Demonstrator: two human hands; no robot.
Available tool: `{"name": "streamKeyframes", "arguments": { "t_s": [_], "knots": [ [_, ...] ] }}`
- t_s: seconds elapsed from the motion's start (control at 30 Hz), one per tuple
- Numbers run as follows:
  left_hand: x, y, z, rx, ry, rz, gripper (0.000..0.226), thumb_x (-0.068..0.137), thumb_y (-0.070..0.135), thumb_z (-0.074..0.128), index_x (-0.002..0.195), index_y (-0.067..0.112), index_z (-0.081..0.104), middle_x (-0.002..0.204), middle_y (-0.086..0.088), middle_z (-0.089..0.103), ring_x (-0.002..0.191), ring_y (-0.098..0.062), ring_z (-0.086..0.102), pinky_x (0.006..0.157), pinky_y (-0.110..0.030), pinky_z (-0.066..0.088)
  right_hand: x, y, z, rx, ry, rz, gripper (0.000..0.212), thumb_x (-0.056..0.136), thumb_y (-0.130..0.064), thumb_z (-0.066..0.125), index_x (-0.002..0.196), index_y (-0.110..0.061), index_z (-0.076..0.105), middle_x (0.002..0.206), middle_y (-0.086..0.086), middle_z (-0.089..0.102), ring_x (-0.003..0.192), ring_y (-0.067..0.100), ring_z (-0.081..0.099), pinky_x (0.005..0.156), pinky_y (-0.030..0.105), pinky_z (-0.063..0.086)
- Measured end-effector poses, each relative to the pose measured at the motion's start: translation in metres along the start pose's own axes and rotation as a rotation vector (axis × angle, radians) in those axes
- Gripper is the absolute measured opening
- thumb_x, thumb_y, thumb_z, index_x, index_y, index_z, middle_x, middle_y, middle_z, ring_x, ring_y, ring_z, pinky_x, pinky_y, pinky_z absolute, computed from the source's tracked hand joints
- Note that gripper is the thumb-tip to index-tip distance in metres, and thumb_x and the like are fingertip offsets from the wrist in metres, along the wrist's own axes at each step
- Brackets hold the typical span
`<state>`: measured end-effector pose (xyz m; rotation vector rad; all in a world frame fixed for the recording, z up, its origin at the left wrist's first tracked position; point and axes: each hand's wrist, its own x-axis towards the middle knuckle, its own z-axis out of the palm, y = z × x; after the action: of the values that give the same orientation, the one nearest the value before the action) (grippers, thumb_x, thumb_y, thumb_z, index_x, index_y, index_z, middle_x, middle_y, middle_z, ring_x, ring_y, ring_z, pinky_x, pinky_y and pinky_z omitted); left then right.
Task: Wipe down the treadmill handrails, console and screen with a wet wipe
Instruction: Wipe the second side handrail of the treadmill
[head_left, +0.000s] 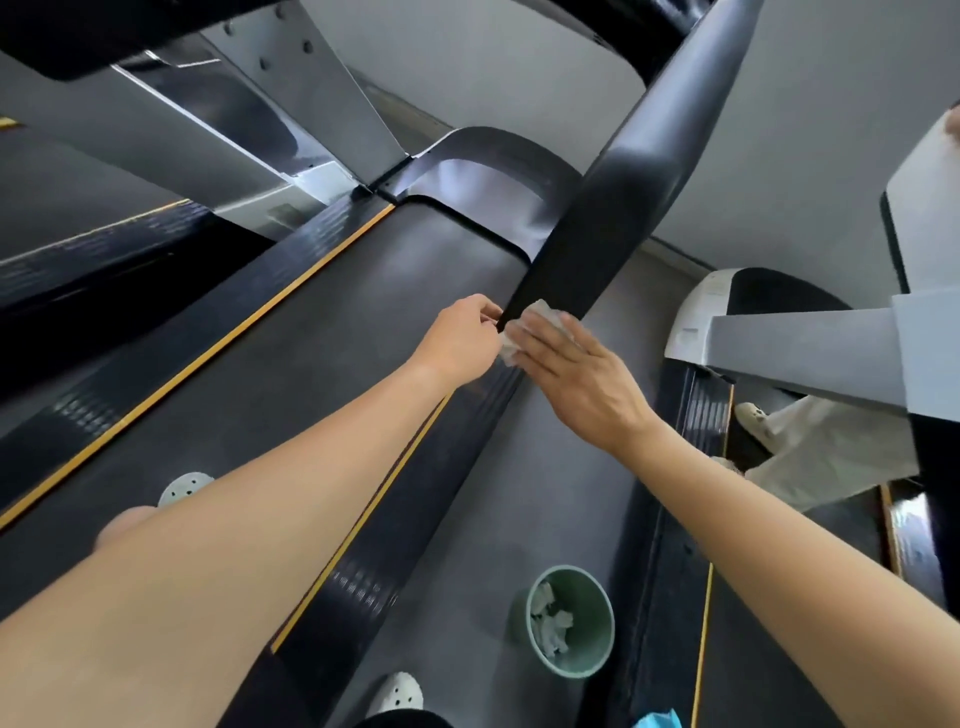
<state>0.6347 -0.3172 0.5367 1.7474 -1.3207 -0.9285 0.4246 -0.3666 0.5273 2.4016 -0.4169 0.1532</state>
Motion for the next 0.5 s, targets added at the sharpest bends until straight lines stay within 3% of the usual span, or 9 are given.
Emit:
{"name": "streamKeyframes", "arguments": {
  "t_s": [0.13, 0.23, 0.3, 0.37, 0.5],
  "knots": [
    [0.0, 0.005, 0.004, -0.005, 0.032, -0.018, 0.026, 0.108, 0.021, 0.044, 0.127, 0.017, 0.062, 0.118, -0.001, 0.065, 0.107, -0.017, 0.06, 0.089, -0.03, 0.046, 0.013, 0.022, -0.019, 0.025, 0.107, 0.24, 0.049, 0.104, -0.017, 0.048, 0.152, -0.013, 0.047, 0.165, 0.004, 0.034, 0.156, 0.024, 0.022, 0.127, 0.047, 0.019],
    [0.0, 0.01, 0.008, 0.008, 0.06, -0.029, 0.022, 0.109, 0.026, 0.042, 0.118, 0.017, 0.06, 0.109, -0.002, 0.065, 0.096, -0.018, 0.061, 0.077, -0.031, 0.045, 0.008, 0.006, -0.009, -0.008, 0.049, 0.224, 0.054, 0.101, -0.02, 0.053, 0.154, -0.014, 0.044, 0.166, 0.005, 0.031, 0.157, 0.027, 0.019, 0.129, 0.047, 0.009],
    [-0.001, 0.012, 0.008, 0.019, 0.066, -0.035, 0.025, 0.109, 0.026, 0.039, 0.12, 0.016, 0.059, 0.11, -0.004, 0.064, 0.096, -0.021, 0.06, 0.078, -0.033, 0.046, 0.002, -0.006, -0.005, -0.046, -0.024, 0.149, 0.06, 0.101, -0.027, 0.053, 0.158, -0.016, 0.037, 0.168, 0.003, 0.025, 0.158, 0.026, 0.013, 0.129, 0.046, 0.001],
    [-0.001, 0.014, 0.008, 0.042, 0.057, -0.042, 0.027, 0.109, 0.027, 0.037, 0.12, 0.014, 0.059, 0.108, -0.004, 0.062, 0.095, -0.021, 0.059, 0.077, -0.033, 0.046, 0.003, 0.001, -0.012, -0.061, -0.037, 0.141, 0.058, 0.103, -0.033, 0.049, 0.159, -0.021, 0.036, 0.169, 0.0, 0.024, 0.158, 0.024, 0.011, 0.129, 0.047, 0.001],
    [-0.001, 0.023, 0.004, 0.045, 0.058, -0.046, 0.029, 0.111, 0.035, 0.037, 0.109, 0.015, 0.058, 0.095, 0.001, 0.06, 0.083, -0.012, 0.056, 0.064, -0.027, 0.038, 0.018, 0.033, -0.038, 0.021, 0.02, 0.332, 0.054, 0.104, -0.039, 0.044, 0.156, -0.024, 0.04, 0.169, -0.003, 0.025, 0.159, 0.02, 0.01, 0.129, 0.049, 0.005]
  ]
}}
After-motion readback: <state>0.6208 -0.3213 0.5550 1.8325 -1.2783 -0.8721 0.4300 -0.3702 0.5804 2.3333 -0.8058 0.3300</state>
